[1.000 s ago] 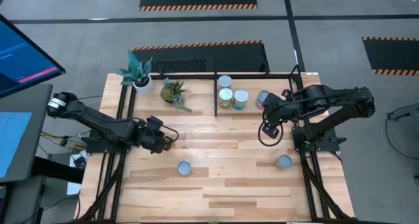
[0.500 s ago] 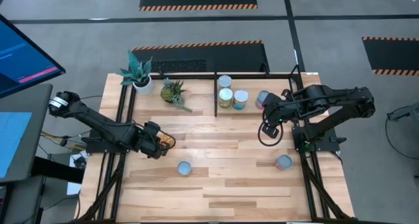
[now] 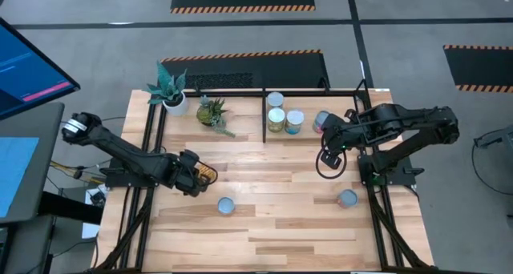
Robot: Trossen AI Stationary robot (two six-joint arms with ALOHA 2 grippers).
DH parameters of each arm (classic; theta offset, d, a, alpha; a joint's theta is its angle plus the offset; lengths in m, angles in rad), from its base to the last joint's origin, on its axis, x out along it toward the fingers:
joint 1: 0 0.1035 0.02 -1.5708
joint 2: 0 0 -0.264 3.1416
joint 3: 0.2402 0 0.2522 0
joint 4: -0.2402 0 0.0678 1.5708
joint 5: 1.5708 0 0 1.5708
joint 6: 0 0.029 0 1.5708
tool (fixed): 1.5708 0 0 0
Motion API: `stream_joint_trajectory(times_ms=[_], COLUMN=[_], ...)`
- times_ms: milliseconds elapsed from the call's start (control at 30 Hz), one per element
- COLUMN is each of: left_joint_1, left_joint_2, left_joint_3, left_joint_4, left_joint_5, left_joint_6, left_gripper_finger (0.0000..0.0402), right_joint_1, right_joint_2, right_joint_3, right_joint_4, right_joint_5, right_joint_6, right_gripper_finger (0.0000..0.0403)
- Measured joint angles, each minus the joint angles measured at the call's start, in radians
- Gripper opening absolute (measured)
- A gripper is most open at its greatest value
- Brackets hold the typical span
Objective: Pick and place cans onto a shelf
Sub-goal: Put the canned black beans on the shelf
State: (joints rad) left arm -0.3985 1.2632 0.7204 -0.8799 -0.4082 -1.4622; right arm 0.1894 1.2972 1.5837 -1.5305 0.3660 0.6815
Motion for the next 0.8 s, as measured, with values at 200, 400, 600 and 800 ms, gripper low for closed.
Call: stream_joint_trajectory(times_ms=[200,400,600,800], left_joint_1=[-0.014,-0.033,-0.053,-0.053], left_joint_2=[0.046,0.031,0.025,0.026], left_joint_3=[0.009,-0.003,0.003,0.038], left_joint_4=[0.014,-0.023,-0.037,-0.04], left_joint_5=[0.004,0.065,0.065,-0.008], left_joint_6=[-0.011,-0.036,-0.087,-0.078], left_gripper_finger=[0.0,0.0,0.0,0.0], right_joint_1=[0.0,0.0,0.0,0.0], right_joint_2=[0.0,0.0,0.0,0.0], right_joint_3=[0.0,0.0,0.0,0.0], right_joint_4=[0.001,0.001,-0.001,0.001], right_joint_5=[0.0,0.0,0.0,0.0], right_joint_6=[0.002,0.002,0.0,-0.001], right_gripper_finger=[0.0026,0.0024,0.0021,0.0026])
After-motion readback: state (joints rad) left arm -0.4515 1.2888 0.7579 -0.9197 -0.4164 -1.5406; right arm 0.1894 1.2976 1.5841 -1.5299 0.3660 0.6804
